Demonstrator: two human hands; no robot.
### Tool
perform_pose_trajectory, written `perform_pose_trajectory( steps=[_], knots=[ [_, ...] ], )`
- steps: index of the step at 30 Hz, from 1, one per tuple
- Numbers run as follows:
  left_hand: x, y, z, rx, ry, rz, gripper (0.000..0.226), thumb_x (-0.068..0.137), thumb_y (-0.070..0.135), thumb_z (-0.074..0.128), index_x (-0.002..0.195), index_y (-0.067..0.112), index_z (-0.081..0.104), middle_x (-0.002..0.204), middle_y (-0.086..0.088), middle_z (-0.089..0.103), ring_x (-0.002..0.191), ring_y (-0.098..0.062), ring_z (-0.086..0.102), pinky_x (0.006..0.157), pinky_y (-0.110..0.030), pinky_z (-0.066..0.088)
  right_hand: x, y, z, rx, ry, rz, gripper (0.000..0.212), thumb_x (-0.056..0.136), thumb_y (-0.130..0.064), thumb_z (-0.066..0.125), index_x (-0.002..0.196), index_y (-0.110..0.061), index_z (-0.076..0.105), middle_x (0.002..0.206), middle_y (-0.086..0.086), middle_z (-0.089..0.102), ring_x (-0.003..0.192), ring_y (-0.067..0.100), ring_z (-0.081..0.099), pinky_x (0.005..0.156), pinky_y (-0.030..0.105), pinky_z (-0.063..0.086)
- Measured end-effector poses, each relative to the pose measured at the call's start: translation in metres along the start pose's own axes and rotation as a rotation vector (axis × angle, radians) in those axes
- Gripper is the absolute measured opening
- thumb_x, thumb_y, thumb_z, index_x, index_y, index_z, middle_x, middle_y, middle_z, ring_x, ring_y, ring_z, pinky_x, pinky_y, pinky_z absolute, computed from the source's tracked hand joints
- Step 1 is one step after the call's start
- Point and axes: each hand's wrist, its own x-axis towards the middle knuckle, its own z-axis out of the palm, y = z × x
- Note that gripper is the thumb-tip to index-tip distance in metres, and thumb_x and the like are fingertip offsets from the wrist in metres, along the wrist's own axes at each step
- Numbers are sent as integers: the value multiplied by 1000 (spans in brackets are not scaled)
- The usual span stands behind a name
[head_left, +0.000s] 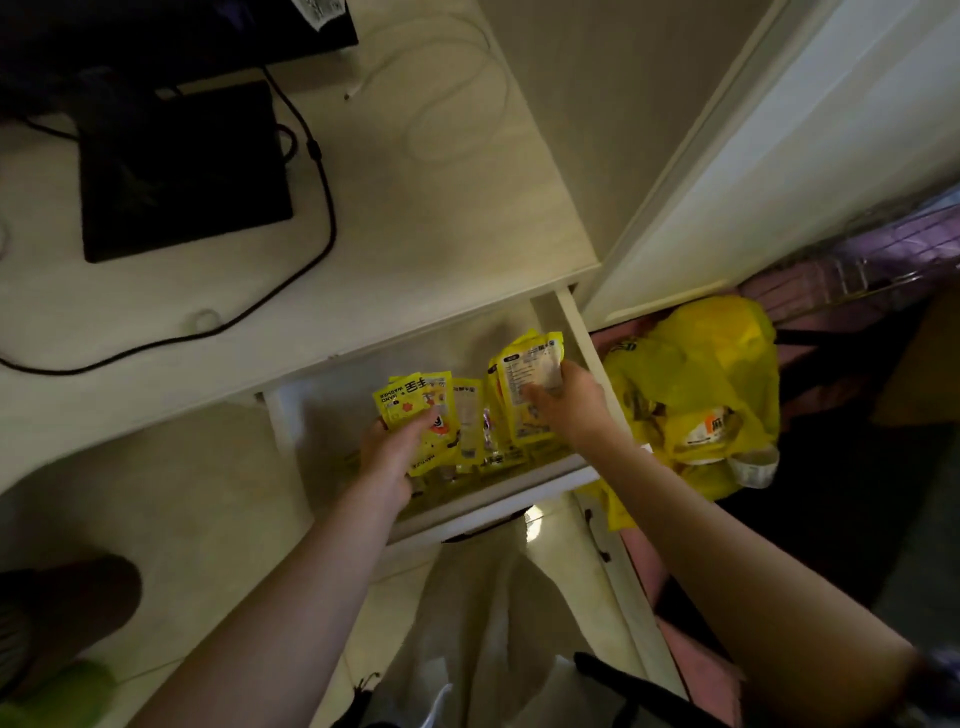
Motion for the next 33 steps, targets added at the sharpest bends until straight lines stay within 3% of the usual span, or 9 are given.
perform_pose_trajectory(
  steps=[3,6,9,12,17,23,26,30,33],
  knots=[
    [26,6,12,6,-25,-45,32,63,31,85,85,22,64,96,-2,70,96,-22,64,91,-43,50,32,-4,6,-18,5,40,34,88,-26,63,117,-10,55,111,9,65,100,27,62,74,32,50],
    [58,8,21,-4,-55,-95,66,39,48,88,96,23,65,101,-2,70,97,-22,64,95,-46,48,62,-5,16,-37,-17,76,37,87,-27,64,119,-10,55,112,10,65,101,28,62,78,35,51],
    [87,11,30,-21,-4,-107,62,50,45,88,101,21,62,102,-1,65,97,-21,60,94,-46,48,90,-7,27,-29,-36,97,40,85,-27,67,119,-10,56,112,12,65,96,27,62,79,37,53],
    [111,13,37,-39,15,-107,99,29,56,89,116,20,60,117,-2,64,107,-25,60,97,-51,46,111,-11,34,-11,-49,96,46,84,-26,69,122,-5,54,115,14,64,105,31,61,85,38,52],
    [122,19,48,-39,111,-45,55,58,37,88,103,16,63,105,-7,68,98,-28,64,92,-51,50,133,-5,49,-33,-70,67,42,88,-23,65,124,-6,53,117,15,63,106,30,60,74,30,47],
    [130,16,53,40,170,-8,76,64,35,85,127,8,52,125,-14,59,111,-32,57,88,-41,48,139,6,51,-63,-87,122,44,89,-25,63,126,-5,51,116,14,62,97,26,59,71,29,42],
    [130,12,52,47,171,15,71,74,29,79,133,9,45,130,-12,53,117,-30,52,92,-41,43,135,9,49,-158,-95,115,38,90,-19,60,123,-3,53,113,15,63,100,29,61,72,30,43],
    [119,9,41,145,143,97,29,77,17,74,103,11,63,105,-7,66,91,-23,61,79,-32,49,127,10,41,-245,-74,115,29,90,-7,53,118,0,57,111,20,64,104,35,61,72,28,41],
    [115,5,30,246,127,124,28,75,9,71,102,15,70,100,-9,72,92,-26,67,85,-38,54,119,10,35,-282,-69,107,26,91,-8,51,114,1,57,109,20,64,99,35,62,70,29,41]
  ],
)
